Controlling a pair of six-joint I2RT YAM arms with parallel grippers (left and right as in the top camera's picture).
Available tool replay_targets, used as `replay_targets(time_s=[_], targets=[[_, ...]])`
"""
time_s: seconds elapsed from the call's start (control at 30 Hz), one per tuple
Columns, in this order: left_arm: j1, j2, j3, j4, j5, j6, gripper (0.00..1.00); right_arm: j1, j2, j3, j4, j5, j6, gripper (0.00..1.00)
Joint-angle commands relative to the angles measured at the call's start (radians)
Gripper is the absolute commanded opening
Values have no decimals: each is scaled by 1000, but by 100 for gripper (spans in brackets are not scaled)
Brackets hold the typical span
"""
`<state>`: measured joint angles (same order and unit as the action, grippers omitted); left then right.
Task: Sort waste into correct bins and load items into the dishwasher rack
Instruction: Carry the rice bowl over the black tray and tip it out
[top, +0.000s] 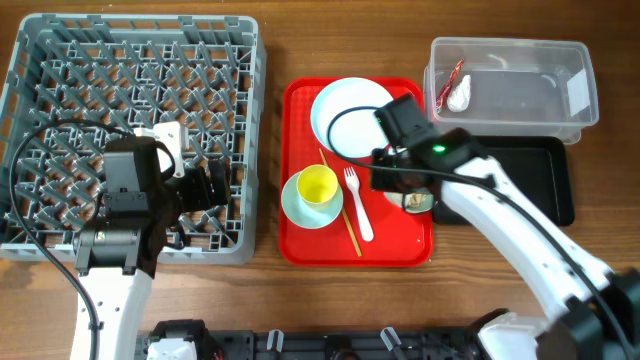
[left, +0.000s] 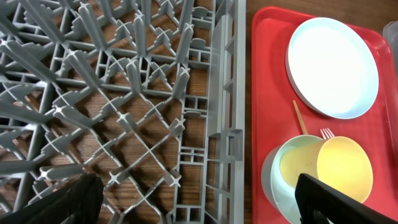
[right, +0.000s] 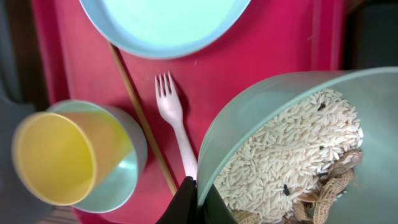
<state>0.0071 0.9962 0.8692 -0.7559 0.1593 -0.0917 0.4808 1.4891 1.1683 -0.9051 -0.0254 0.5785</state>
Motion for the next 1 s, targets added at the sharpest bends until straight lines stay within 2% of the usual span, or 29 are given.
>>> replay_targets(time_s=[0.0,0.2,0.57,0.97], targets=[[4,1,25,3,15,-6,100,-92,-84,26,-20,-13,-31,4],[4,1,25,3,16,-6,100,-298,-99,14,-24,-192,-118,4],[4,1,25,3,15,-6,100,-676,-68,-75,8,-660,-343,4],[4,1,25,2,15,-6,100,-930,28,-248,152,-1047,-309,4]])
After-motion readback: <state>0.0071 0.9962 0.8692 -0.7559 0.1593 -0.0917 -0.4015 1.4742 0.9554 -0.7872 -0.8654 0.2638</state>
